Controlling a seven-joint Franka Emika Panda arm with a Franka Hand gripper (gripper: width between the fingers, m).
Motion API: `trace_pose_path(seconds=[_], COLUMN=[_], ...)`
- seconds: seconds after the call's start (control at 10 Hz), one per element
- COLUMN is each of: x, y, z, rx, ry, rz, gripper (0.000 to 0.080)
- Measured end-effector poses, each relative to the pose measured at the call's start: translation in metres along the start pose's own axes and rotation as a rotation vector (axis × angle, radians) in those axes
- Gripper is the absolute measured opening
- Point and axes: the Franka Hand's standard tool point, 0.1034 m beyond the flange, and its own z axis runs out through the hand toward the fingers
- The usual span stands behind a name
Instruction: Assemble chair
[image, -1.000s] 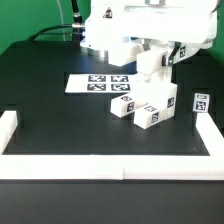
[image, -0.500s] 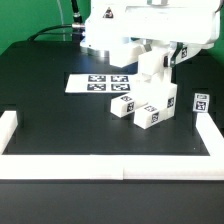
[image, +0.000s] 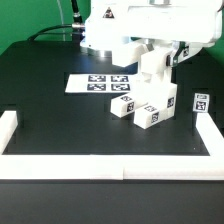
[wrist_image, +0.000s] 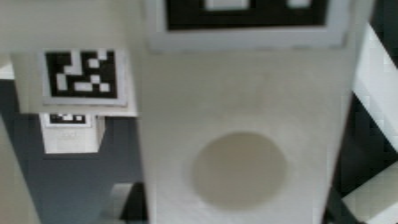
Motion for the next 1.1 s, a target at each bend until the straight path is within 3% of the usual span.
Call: trace_pose_path(seconds=[0.5, 1.1], x=[-0.001, -0.014], y=[-0.001, -0.003], z=[0.0, 0.0], rx=[0.0, 0.002], ry=[0.0, -0.006], rz=[-0.004, -0.004], gripper=[0.029, 0.029])
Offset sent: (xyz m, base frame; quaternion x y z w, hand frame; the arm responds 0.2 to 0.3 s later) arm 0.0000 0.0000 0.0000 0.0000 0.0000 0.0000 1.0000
